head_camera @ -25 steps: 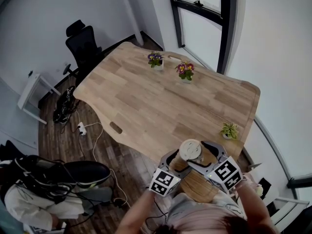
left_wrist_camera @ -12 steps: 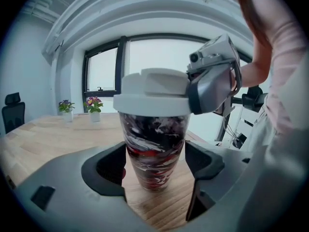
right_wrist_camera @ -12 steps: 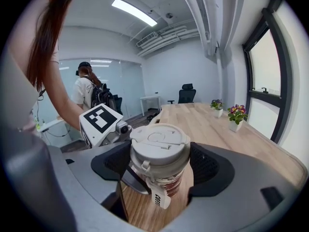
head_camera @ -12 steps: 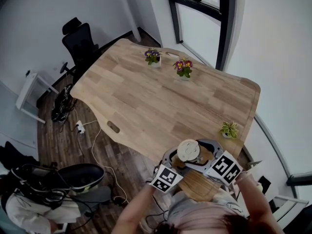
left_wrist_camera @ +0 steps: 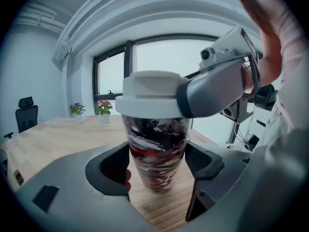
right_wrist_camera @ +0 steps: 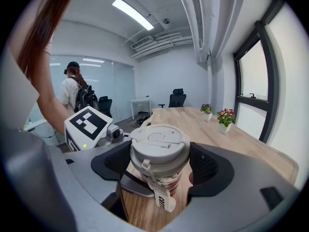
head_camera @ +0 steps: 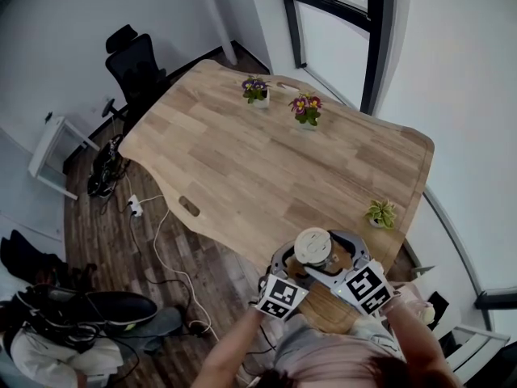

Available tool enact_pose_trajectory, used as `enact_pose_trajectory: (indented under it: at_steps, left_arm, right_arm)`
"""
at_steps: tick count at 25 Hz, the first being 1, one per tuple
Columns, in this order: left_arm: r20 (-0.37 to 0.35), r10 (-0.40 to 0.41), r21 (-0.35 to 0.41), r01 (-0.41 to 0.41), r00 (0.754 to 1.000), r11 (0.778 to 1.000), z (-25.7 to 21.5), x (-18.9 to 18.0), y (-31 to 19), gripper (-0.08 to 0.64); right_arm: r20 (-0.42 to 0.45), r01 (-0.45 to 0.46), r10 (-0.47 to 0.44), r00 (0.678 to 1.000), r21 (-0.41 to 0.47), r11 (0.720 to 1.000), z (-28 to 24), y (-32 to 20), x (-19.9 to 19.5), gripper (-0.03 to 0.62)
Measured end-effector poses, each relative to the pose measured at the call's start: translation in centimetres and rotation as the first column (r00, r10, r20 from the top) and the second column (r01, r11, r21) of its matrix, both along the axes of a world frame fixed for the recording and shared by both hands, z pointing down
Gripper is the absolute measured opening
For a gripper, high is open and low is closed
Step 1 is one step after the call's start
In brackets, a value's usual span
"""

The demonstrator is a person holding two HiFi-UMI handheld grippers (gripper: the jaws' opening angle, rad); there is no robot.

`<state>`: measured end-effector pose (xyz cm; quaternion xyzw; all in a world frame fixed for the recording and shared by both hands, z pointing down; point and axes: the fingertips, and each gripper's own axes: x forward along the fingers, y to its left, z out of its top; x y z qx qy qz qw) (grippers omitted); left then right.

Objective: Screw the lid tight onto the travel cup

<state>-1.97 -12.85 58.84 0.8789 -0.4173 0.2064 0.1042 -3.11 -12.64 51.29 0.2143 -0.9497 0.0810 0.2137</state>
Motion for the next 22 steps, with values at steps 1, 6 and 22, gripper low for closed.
enact_pose_trajectory:
  at_steps: [1, 6, 22]
  left_arm:
    - [-0.002, -0.016, 0.002, 0.016, 1.000, 1.000, 0.0, 0.0, 0.0, 0.357]
    - [-0.008, -0.120, 0.010, 0.120, 0.993, 0.993, -0.1, 0.0, 0.0, 0.356]
    - [0.032, 0.038, -0.035, -0.037, 0.999, 0.999, 0.1, -0.1, 1.1, 0.356]
  right_arm:
    - [0.001, -0.018, 0.018, 1.000, 0.003, 1.000, 0.0, 0.0, 0.0, 0.343]
    - [0.005, -0.085, 0.085, 0.996, 0.004, 0.996, 0.0, 0.0, 0.1, 0.344]
    - [-0.145, 0.192, -0.188, 0.972, 0.015, 0.981, 0.7, 1.0, 0.5, 0.367]
